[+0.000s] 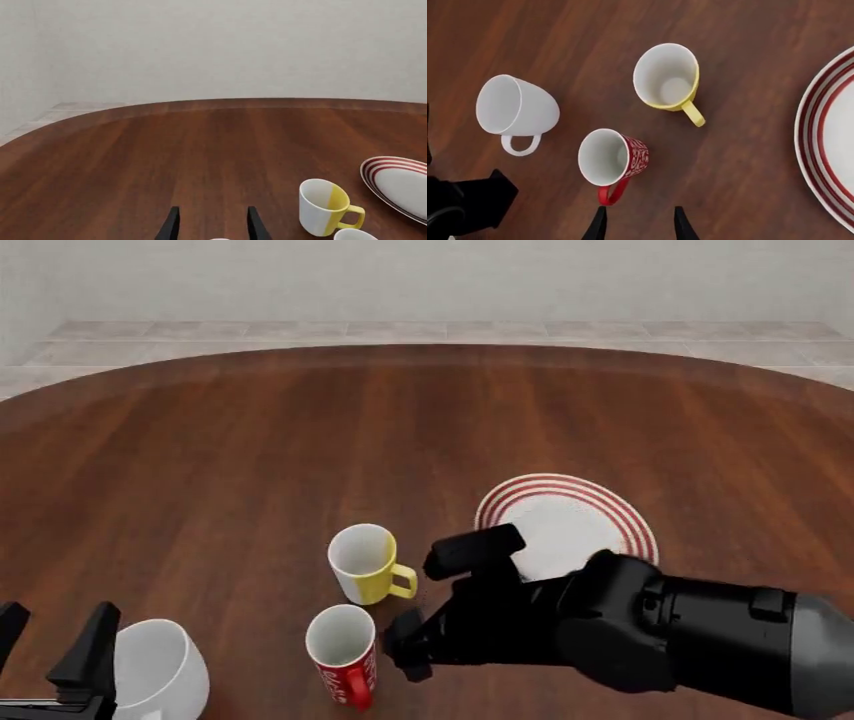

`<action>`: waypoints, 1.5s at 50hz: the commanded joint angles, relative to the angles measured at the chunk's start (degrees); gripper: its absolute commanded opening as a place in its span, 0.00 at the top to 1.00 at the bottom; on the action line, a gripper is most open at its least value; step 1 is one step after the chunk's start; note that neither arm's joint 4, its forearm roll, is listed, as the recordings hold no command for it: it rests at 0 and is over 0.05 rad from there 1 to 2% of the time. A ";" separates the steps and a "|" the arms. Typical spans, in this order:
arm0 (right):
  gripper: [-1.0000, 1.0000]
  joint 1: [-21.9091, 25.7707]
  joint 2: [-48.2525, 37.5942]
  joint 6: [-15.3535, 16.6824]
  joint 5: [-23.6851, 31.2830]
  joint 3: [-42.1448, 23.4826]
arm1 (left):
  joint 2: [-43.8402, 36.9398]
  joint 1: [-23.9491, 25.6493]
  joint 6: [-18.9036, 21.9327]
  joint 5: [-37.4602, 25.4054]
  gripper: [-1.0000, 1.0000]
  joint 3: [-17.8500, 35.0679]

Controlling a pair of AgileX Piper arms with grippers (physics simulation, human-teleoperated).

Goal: Pick up the red mug and put it on the plate

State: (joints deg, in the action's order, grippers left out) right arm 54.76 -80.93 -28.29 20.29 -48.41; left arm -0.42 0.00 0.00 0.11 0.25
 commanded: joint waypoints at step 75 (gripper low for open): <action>0.00 8.35 -13.88 -7.01 -6.15 -2.82 | 0.01 0.00 -0.01 0.00 0.00 0.00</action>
State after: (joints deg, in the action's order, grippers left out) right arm 62.54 -93.28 -34.27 15.07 -51.36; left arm -0.42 -0.01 0.00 0.11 0.25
